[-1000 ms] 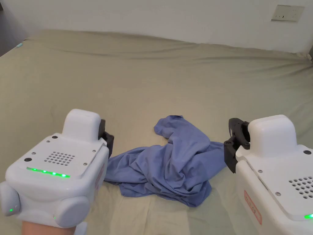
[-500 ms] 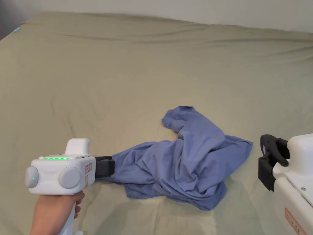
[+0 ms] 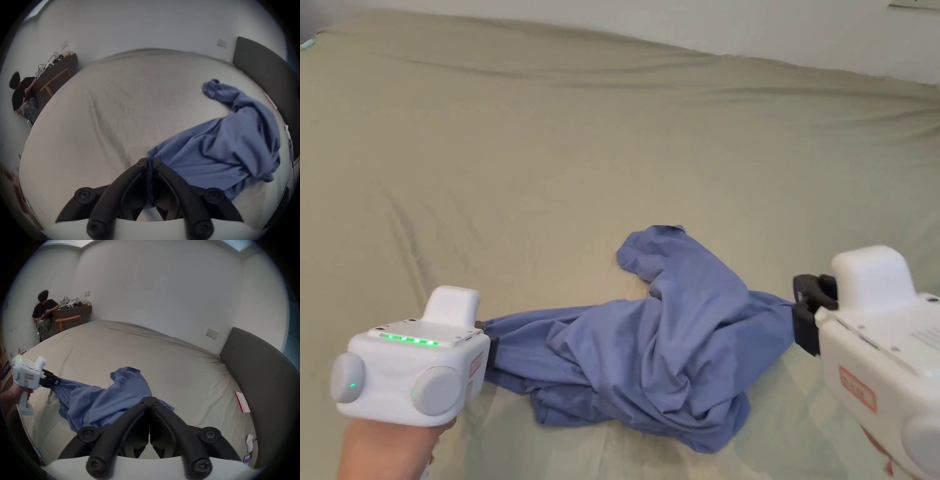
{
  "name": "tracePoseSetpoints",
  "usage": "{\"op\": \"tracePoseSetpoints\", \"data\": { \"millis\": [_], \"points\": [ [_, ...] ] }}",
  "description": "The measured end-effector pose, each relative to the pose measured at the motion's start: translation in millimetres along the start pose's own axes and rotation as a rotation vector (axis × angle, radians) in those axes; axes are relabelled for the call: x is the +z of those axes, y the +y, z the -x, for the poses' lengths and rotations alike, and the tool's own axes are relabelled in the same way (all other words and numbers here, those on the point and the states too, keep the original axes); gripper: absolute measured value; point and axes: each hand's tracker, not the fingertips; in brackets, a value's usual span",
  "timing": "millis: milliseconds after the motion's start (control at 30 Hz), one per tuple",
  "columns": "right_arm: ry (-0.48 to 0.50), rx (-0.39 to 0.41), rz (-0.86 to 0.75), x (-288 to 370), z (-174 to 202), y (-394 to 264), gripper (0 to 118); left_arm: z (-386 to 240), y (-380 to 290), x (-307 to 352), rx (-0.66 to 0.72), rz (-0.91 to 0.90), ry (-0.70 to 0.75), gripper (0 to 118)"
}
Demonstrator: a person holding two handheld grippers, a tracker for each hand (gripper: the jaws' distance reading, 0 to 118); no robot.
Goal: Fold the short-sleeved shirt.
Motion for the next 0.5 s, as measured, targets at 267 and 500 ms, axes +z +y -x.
{"op": "tracePoseSetpoints", "data": {
  "millis": [267, 500],
  "points": [
    [0.174, -0.009, 0.324, -163.4, -23.1, 25.9, 115, 1.9, -1.7, 77.1, 0.001, -0.127, -0.015, 4],
    [0.147, 0.037, 0.52, -268.6, -17.5, 23.2, 115, 14.6, -17.5, 75.7, 0.013, -0.108, -0.011, 4]
  ]
}}
